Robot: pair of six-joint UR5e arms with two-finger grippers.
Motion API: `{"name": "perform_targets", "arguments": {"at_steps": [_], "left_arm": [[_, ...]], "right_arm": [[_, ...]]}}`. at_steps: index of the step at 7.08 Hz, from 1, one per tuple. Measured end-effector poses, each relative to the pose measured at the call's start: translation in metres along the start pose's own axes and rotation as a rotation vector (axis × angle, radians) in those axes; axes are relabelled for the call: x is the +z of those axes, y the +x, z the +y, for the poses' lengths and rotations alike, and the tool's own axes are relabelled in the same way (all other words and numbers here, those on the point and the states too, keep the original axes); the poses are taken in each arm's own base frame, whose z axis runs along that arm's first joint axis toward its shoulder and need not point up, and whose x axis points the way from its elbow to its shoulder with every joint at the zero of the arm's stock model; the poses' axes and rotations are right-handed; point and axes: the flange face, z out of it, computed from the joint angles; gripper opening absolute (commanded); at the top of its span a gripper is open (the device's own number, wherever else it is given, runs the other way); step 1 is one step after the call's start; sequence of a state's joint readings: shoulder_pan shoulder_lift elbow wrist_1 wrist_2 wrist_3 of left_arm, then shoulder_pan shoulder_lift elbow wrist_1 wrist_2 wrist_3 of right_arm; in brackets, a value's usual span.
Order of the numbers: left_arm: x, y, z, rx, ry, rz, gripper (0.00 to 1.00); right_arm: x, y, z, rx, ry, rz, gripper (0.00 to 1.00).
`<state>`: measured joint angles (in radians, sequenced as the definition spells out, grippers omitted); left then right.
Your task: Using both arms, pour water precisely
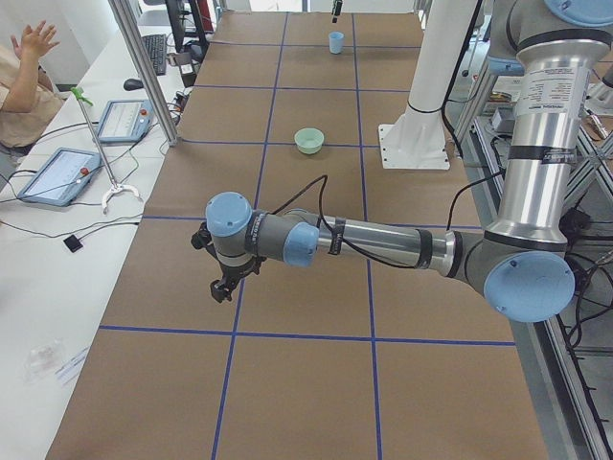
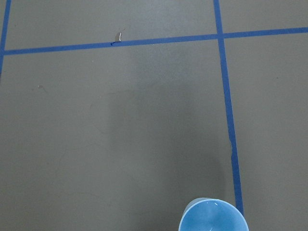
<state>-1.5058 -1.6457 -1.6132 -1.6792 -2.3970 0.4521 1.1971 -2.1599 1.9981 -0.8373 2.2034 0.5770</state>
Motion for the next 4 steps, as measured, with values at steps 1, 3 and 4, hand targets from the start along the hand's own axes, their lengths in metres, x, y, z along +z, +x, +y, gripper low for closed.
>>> {"name": "perform_targets", "arguments": {"at_steps": [1, 3, 4], "left_arm": [[0.000, 0.000, 0.002, -0.001, 0.000, 0.000, 1.00], [0.000, 0.000, 0.002, -0.001, 0.000, -0.001, 1.00], [0.000, 0.000, 0.002, -0.001, 0.000, -0.001, 1.00]], "right_arm": [[0.009, 0.003, 0.004, -0.047, -0.020, 0.002, 0.99], [0.032, 0.022, 0.008, -0.110, -0.022, -0.007, 0.90], [0.047, 0.035, 0.006, -0.119, -0.016, -0.016, 0.82]]}}
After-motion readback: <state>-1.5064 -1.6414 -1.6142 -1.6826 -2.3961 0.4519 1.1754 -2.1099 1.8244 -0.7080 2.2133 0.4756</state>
